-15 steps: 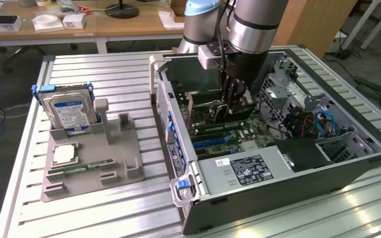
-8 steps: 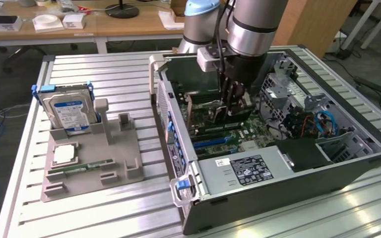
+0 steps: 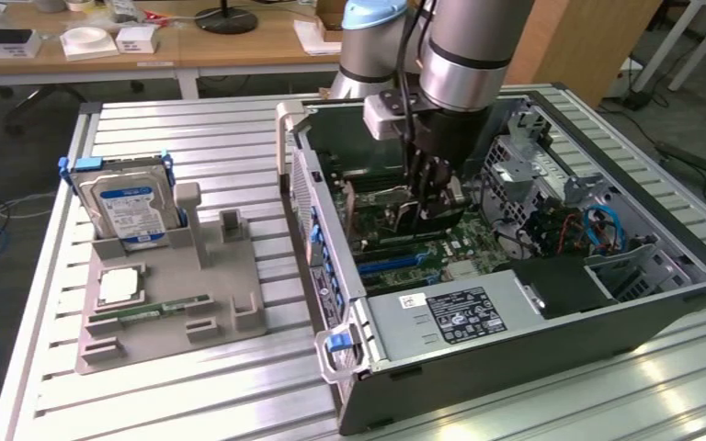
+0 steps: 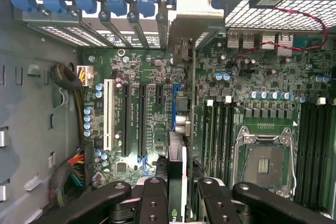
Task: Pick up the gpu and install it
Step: 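Insert the gpu into the slot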
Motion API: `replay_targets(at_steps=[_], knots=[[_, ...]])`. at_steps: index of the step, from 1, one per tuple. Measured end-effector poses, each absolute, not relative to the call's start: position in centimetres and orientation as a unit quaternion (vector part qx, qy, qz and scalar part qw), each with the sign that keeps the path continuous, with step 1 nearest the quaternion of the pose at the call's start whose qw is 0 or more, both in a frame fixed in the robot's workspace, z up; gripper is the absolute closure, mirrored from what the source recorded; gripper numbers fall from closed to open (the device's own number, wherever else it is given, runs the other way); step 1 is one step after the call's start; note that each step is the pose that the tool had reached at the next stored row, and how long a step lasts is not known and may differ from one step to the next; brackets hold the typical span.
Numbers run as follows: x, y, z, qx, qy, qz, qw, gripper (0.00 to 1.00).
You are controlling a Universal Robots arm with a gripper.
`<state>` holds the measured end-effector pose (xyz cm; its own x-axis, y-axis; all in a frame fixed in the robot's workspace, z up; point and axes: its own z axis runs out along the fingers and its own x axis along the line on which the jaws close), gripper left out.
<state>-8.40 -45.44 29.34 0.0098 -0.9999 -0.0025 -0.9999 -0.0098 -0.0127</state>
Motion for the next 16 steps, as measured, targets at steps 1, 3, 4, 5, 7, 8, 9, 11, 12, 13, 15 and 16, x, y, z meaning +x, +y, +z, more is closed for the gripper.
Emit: replay_targets(at_steps=[1, 3, 4, 5, 7, 8, 9, 11, 12, 13, 15, 16], knots=[[-8.5, -45.4, 29.2, -0.711, 0.704, -0.004, 0.006, 0.73], [-8.6, -45.4, 29.1, -0.711, 0.704, -0.005, 0.007, 0.73], [-8.6, -45.4, 29.0, -0.711, 0.704, -0.006, 0.007, 0.73], [-8.6, -45.4, 29.0, -0.711, 0.704, -0.006, 0.007, 0.73], [-8.6, -45.4, 28.9, -0.711, 0.704, -0.006, 0.007, 0.73], [-8.6, -45.4, 28.9, -0.711, 0.704, -0.006, 0.008, 0.73], [-8.7, -45.5, 28.8, -0.711, 0.704, -0.006, 0.008, 0.73], [-8.7, -45.5, 28.6, -0.710, 0.704, -0.006, 0.008, 0.73], [-8.7, -45.5, 28.4, -0.710, 0.704, -0.006, 0.008, 0.73], [-8.7, -45.5, 28.3, -0.710, 0.704, -0.006, 0.008, 0.73], [-8.7, -45.5, 28.0, -0.711, 0.704, -0.006, 0.008, 0.73], [-8.7, -45.5, 27.9, -0.710, 0.704, -0.006, 0.008, 0.73]])
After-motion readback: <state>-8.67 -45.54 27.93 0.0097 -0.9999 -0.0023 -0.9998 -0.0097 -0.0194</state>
